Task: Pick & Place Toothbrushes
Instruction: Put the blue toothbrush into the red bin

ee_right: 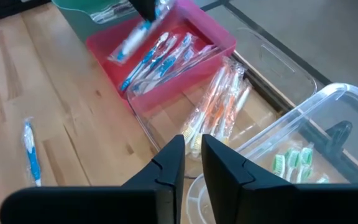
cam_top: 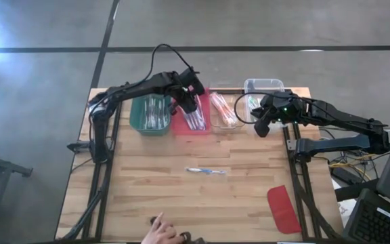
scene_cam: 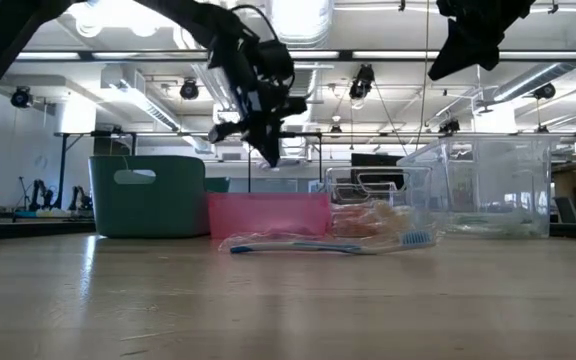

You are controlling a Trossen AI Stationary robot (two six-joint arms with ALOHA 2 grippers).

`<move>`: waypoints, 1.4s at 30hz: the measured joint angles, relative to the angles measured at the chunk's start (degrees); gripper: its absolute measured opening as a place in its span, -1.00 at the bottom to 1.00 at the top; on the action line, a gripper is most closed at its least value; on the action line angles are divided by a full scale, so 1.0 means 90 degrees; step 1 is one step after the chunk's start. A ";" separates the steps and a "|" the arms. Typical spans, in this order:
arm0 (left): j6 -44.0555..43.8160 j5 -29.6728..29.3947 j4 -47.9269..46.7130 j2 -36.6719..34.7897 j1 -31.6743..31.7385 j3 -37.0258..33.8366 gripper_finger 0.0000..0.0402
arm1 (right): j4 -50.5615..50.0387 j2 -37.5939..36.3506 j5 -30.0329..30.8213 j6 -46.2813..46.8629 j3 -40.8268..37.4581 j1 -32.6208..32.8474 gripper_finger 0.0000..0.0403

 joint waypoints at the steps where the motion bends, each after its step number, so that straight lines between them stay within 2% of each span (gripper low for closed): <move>1: 0.0009 0.0024 0.0154 0.0001 0.0044 -0.0144 -0.97 | 0.0030 0.0000 0.0000 -0.0033 0.0000 0.0000 -0.76; 9: 0.0262 0.0184 0.1561 0.0001 0.0101 -0.1230 -0.97 | 0.0242 0.0000 0.0000 -0.0075 0.0000 0.0000 -0.77; 19: 0.0203 0.0178 0.2368 0.0023 0.0083 -0.1930 -0.93 | 0.0301 0.0000 0.0000 -0.0045 0.0000 -0.0002 -0.66; 25: 0.0181 0.0174 0.2850 0.0026 0.0074 -0.1986 -0.74 | 0.0301 0.0000 0.0000 -0.0045 0.0000 0.0000 -0.60; 31: -0.0289 0.0161 0.2927 0.0026 0.0073 -0.1959 -0.56 | 0.0300 0.0000 0.0000 -0.0045 0.0000 0.0000 -0.57; 38: -0.0293 0.0147 0.2980 0.0026 0.0070 -0.1966 -0.48 | 0.0294 0.0000 -0.0002 -0.0046 0.0000 -0.0002 -0.66; 42: -0.0397 -0.0440 0.2983 0.0020 -0.0051 -0.1921 -0.49 | 0.0291 0.0000 -0.0005 -0.0045 0.0000 -0.0002 -0.72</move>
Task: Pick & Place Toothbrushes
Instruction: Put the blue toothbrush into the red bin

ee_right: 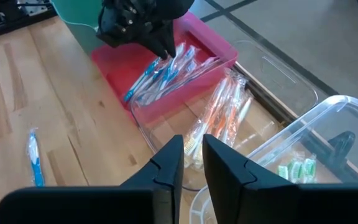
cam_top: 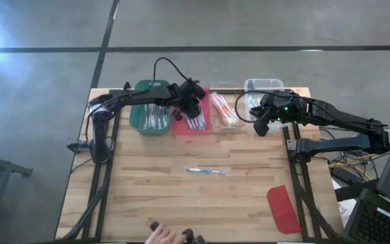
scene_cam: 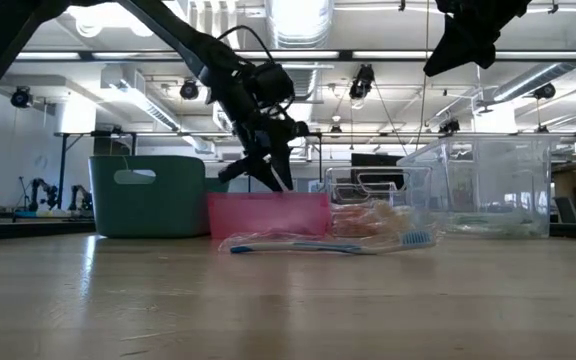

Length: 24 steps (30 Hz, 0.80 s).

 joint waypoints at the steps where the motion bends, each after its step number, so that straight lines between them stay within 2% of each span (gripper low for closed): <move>1: -0.0150 -0.0241 -0.0002 -0.0012 -0.0070 0.0029 -0.49 | -0.0008 0.0000 -0.0002 0.0000 0.0000 0.0002 -0.73; 6: -0.1140 -0.1623 0.0034 -0.0139 -0.0605 0.0242 -0.48 | -0.0016 0.0000 -0.0047 -0.0001 0.0000 0.0000 -0.76; 9: -0.1850 -0.2084 0.0012 -0.0208 -0.0997 0.0323 -0.47 | -0.0017 0.0000 -0.0049 0.0000 0.0000 0.0000 -0.74; 22: -0.5069 -0.2117 -0.0995 -0.0672 -0.2737 0.0351 -0.47 | -0.0071 0.0002 -0.0066 0.0000 0.0000 0.0002 -0.53; 24: -0.5602 -0.1831 -0.1037 -0.0679 -0.3000 0.0351 -0.47 | -0.0072 0.0002 -0.0066 -0.0002 0.0000 0.0002 -0.50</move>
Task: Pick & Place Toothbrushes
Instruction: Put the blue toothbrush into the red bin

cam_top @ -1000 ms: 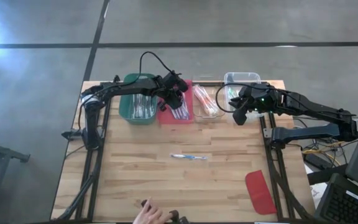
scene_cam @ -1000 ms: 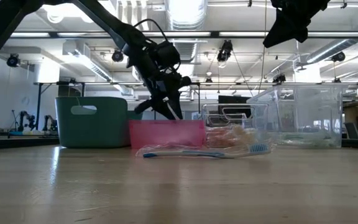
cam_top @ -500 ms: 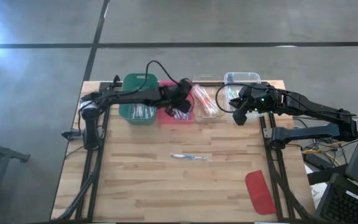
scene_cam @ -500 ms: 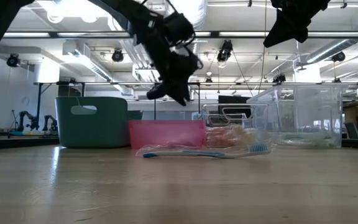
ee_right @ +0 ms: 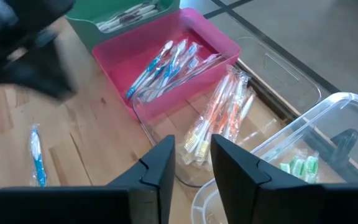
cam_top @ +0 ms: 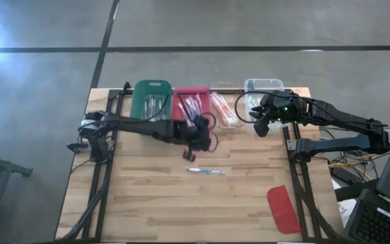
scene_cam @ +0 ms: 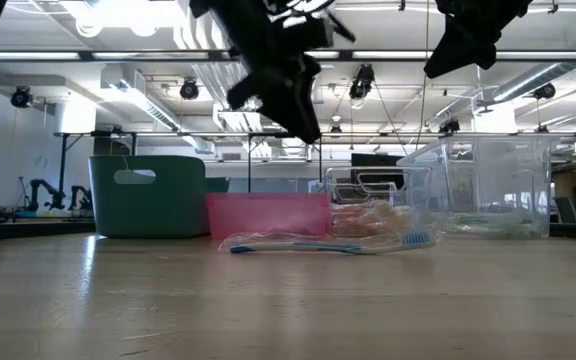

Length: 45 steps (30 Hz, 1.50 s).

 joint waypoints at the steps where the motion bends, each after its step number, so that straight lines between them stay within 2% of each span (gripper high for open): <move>1: -0.0315 0.0234 -0.0008 0.0000 -0.0128 0.0000 -0.47 | 0.0002 -0.0002 0.0000 0.0012 0.0000 0.0000 -0.49; 4: -0.1236 0.0906 0.0045 0.0007 -0.0479 0.0000 -0.47 | 0.0002 0.0000 0.0000 0.0092 0.0000 0.0000 -0.47; 8: -0.3062 0.1247 0.0370 0.0010 -0.0772 0.0000 -0.47 | -0.0007 0.0000 0.0000 0.0226 0.0000 0.0000 -0.44; 11: -0.3640 0.1637 0.0364 0.0012 -0.0903 -0.0019 -0.47 | -0.0009 -0.0002 0.0000 0.0284 0.0000 0.0000 -0.41; 17: -0.4089 0.1883 0.0337 0.0259 -0.0979 -0.0152 -0.47 | -0.0011 0.0000 0.0000 0.0379 0.0000 0.0001 -0.36; 22: -0.4074 0.2143 0.0364 0.0723 -0.0984 -0.0163 -0.47 | -0.0063 0.0000 0.0000 0.0467 0.0000 0.0002 -0.32; 33: -0.4061 0.2136 0.0340 0.1385 -0.0982 -0.0170 -0.47 | -0.0243 0.0000 -0.0022 0.0553 0.0000 0.0002 -0.25; 37: -0.4057 0.2030 0.0345 0.1534 -0.0982 -0.0189 -0.47 | -0.0244 0.0000 -0.0022 0.0550 0.0000 0.0002 -0.23; 41: -0.4065 0.1545 0.0351 0.1682 -0.0982 -0.0189 -0.47 | -0.0253 0.0000 -0.0019 0.0553 0.0000 0.0001 -0.22; 45: -0.4079 0.1423 0.0367 0.1830 -0.0967 -0.0174 -0.47 | -0.0277 0.0000 -0.0022 0.0553 0.0000 0.0002 -0.26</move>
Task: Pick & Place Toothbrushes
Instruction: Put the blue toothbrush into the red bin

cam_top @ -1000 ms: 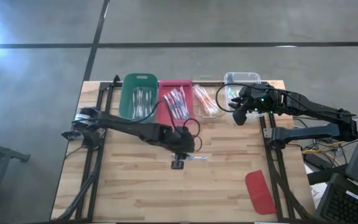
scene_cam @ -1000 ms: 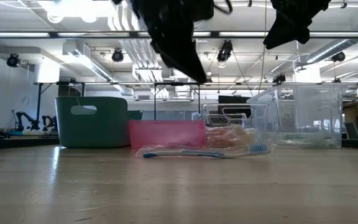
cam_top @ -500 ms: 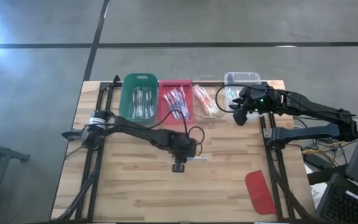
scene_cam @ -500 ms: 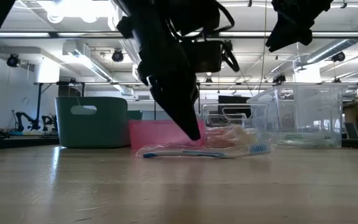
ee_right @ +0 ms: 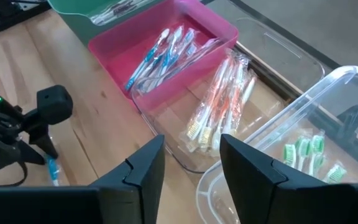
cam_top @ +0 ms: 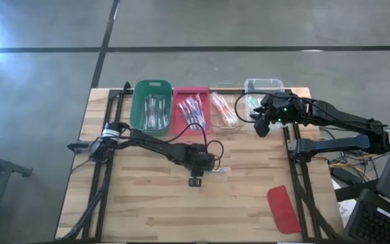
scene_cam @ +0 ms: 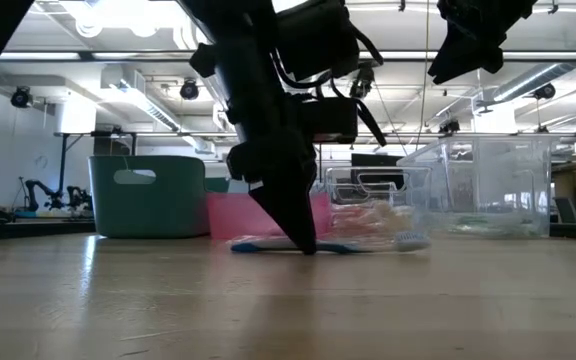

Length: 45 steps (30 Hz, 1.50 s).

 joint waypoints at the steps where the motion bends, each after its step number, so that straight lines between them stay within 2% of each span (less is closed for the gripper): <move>1: 0.0004 0.0004 -0.0003 0.0016 0.0000 0.0004 -0.48 | -0.0008 0.0000 0.0001 0.0000 0.0000 -0.0002 -0.27; 5: 0.0020 0.0034 -0.0003 0.0067 -0.0002 0.0004 -0.60 | -0.0004 0.0000 -0.0032 -0.0002 0.0000 0.0000 -0.36; 10: 0.0025 0.0040 -0.0023 -0.0091 -0.0003 -0.0017 -0.89 | -0.0078 -0.0006 -0.0100 -0.0048 0.0000 0.0000 -0.45; 18: -0.0019 0.0019 -0.0210 -0.0783 0.0007 -0.0054 -0.89 | -0.0425 -0.0464 -0.0107 -0.0169 -0.0002 0.0011 -0.63; 23: -0.0032 -0.0585 0.0316 -0.1374 0.0035 -0.0059 -0.91 | -0.0089 -0.1026 -0.0104 -0.0216 -0.0150 0.0141 -0.72; 26: 0.0024 -0.1053 0.1112 -0.1807 0.0130 -0.0213 -0.91 | 0.0495 -0.1375 -0.0101 -0.0254 -0.0442 0.0277 -0.77; 31: 0.0148 -0.1008 0.2969 -0.2484 0.0436 -0.0848 -0.91 | 0.1596 -0.1736 -0.0372 -0.0509 -0.0958 0.0536 -0.81; 36: 0.0032 -0.0290 0.5116 -0.2973 0.0804 -0.1641 -0.90 | 0.3006 -0.1736 -0.1232 -0.0852 -0.1360 0.0735 -0.84; 39: -0.0163 0.0192 0.6109 -0.3032 0.0970 -0.2015 -0.91 | 0.3638 -0.1587 -0.1458 -0.1055 -0.1475 0.0834 -0.82; 42: -0.0297 0.0535 0.6630 -0.3013 0.1044 -0.2186 -0.90 | 0.4102 -0.1365 -0.1487 -0.1163 -0.1545 0.0896 -0.78; 45: -0.0269 0.0558 0.6895 -0.3000 0.1056 -0.2238 -0.90 | 0.4416 -0.1128 -0.1558 -0.1182 -0.1569 0.0906 -0.73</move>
